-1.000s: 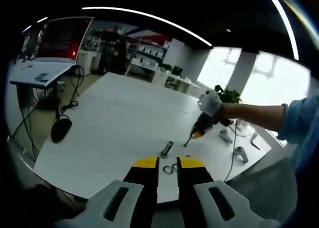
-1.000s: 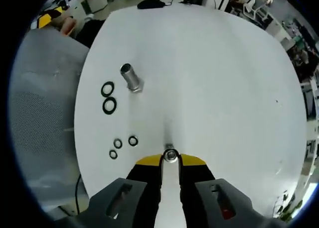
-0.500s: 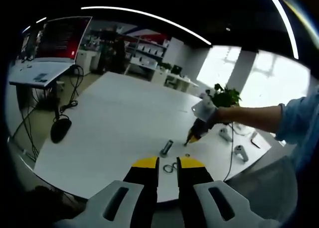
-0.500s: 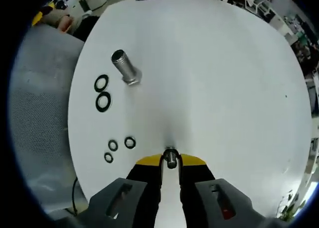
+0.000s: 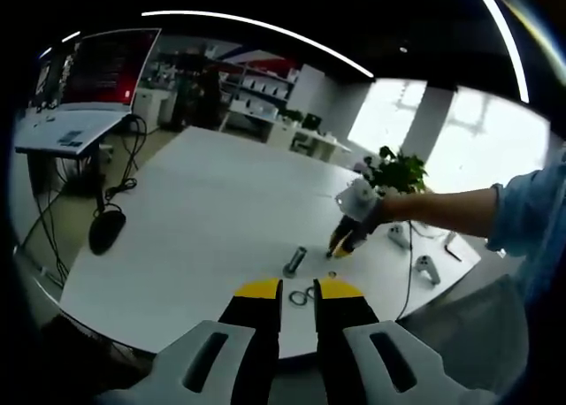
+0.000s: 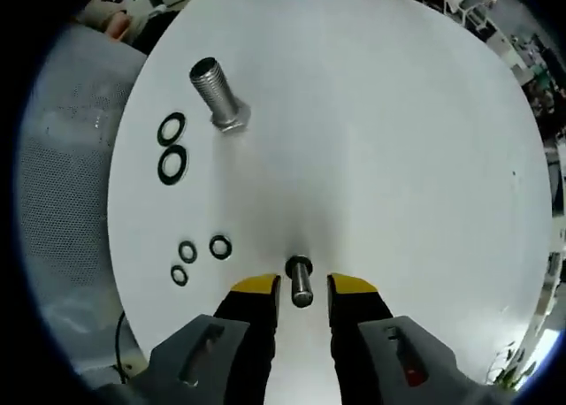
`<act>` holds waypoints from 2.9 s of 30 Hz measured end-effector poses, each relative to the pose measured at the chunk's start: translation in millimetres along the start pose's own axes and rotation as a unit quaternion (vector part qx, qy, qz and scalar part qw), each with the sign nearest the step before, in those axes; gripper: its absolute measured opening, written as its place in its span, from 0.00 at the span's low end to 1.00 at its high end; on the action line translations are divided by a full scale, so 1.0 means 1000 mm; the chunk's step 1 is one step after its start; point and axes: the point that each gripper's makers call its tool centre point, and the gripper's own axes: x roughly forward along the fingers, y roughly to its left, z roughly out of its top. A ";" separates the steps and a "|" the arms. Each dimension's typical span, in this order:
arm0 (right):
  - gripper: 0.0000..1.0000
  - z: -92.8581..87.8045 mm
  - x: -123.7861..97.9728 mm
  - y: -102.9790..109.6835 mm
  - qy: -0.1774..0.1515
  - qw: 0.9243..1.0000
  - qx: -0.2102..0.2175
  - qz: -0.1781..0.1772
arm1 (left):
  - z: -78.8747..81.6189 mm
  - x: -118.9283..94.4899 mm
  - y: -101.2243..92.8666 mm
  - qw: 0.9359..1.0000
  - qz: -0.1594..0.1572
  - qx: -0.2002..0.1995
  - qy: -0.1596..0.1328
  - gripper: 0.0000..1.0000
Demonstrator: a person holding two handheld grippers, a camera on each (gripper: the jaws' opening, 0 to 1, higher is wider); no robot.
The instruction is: Place the washer onto the threaded stud by aligning its center hole with the stud, sliding it down to the base, and recovering from edge contact or off-axis alignment until the washer reaches the visible bottom stop.
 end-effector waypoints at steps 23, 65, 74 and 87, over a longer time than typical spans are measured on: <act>0.27 -0.036 -0.035 0.013 -0.049 0.997 0.055 -0.035 | 0.001 -0.001 0.000 1.000 -0.001 0.000 -0.003 0.12; 0.18 -0.012 0.006 0.109 -0.084 0.996 0.000 0.007 | 0.004 -0.003 0.002 1.000 0.008 -0.007 -0.016 0.12; 0.16 -0.012 0.006 0.107 -0.081 0.997 0.013 0.009 | 0.004 -0.003 0.001 1.000 0.008 -0.008 -0.018 0.12; 0.16 -0.012 0.006 0.107 -0.048 0.998 0.010 0.025 | 0.003 -0.003 0.001 1.000 0.006 -0.005 -0.013 0.12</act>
